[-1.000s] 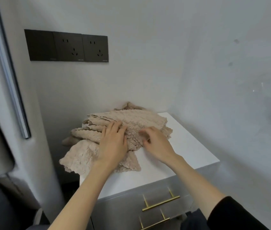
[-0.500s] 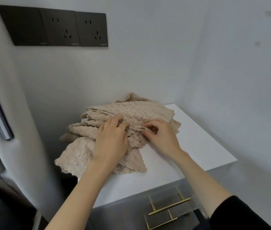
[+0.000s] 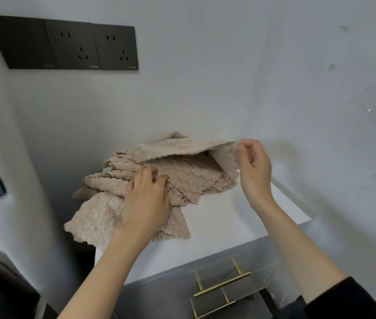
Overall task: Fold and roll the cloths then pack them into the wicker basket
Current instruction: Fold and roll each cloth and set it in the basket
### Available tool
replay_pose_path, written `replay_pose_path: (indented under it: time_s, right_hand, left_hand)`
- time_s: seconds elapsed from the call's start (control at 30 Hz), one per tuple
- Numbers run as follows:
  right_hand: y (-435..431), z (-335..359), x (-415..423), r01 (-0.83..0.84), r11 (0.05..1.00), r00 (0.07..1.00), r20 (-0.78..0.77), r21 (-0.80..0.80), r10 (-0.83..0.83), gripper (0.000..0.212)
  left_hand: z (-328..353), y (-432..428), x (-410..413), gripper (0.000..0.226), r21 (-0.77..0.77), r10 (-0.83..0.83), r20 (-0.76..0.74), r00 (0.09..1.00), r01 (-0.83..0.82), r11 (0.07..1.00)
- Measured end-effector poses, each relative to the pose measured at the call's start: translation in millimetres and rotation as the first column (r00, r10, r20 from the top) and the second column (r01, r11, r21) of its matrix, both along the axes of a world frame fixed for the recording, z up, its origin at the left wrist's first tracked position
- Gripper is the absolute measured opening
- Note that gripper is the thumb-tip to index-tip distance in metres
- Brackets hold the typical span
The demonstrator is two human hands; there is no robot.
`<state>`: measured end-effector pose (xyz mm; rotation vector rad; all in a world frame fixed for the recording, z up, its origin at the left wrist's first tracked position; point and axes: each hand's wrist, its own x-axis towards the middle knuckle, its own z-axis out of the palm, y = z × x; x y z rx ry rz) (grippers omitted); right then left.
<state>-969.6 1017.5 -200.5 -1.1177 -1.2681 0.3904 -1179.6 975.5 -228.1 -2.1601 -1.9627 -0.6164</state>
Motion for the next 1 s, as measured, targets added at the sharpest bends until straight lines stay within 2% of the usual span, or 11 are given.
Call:
replay_pose_path:
  time_s: [0.13, 0.23, 0.33, 0.43, 0.5, 0.57, 0.67, 0.73, 0.83, 0.93, 1.0]
  right_hand:
    - [-11, 12, 28, 0.153, 0.984, 0.986, -0.087, 0.086, -0.145, 0.013]
    - [-17, 17, 43, 0.198, 0.979, 0.973, -0.132, 0.042, -0.191, 0.016]
    - [-25, 14, 64, 0.017, 0.981, 0.993, 0.118, -0.196, 0.007, 0.021]
    - [-35, 0, 84, -0.040, 0.867, 0.877, 0.399, -0.498, 0.269, 0.030]
    - [-38, -8, 92, 0.008, 0.816, 0.798, 0.495, -0.579, 0.344, 0.031]
    - [-40, -11, 100, 0.007, 0.769, 0.763, 0.501, -0.639, 0.409, 0.035]
    - [-44, -12, 113, -0.039, 0.703, 0.845, 0.352, -0.710, 0.402, 0.035]
    - [-44, -15, 122, 0.120, 0.755, 0.853, 0.456, -0.644, 0.253, 0.028]
    - [-41, -23, 133, 0.404, 0.748, 0.724, 0.684, -0.526, 0.090, 0.037]
    - [-41, -27, 140, 0.435, 0.601, 0.691, 0.676, -0.670, 0.254, 0.049]
    - [-40, -28, 141, 0.416, 0.567, 0.708, 0.645, -0.711, 0.289, 0.054]
  left_hand:
    - [3, -7, 3, 0.032, 0.022, 0.003, 0.054, 0.999, -0.004, 1.000]
    - [5, -11, 7, 0.028, 0.055, -0.010, 0.147, 0.989, 0.002, 0.998]
    - [7, -14, 16, 0.024, 0.061, -0.038, 0.243, 0.969, 0.024, 0.998]
    - [4, -13, 30, 0.025, 0.009, -0.055, 0.267, 0.962, 0.055, 0.998]
    - [0, -10, 40, 0.028, -0.061, -0.050, 0.278, 0.959, 0.070, 0.996]
    - [-5, -7, 48, 0.033, -0.134, -0.016, 0.271, 0.963, 0.054, 0.989]
    - [-10, 1, 56, 0.044, -0.203, 0.068, 0.246, 0.967, -0.017, 0.979]
    - [-12, 8, 61, 0.052, -0.253, 0.092, 0.260, 0.961, -0.025, 0.967]
    - [-13, 21, 66, 0.054, -0.302, 0.115, 0.331, 0.937, -0.011, 0.953]
    - [-14, 30, 68, 0.043, -0.303, 0.141, 0.410, 0.901, -0.011, 0.953]
    - [-15, 35, 68, 0.029, -0.296, 0.136, 0.484, 0.864, 0.015, 0.955]
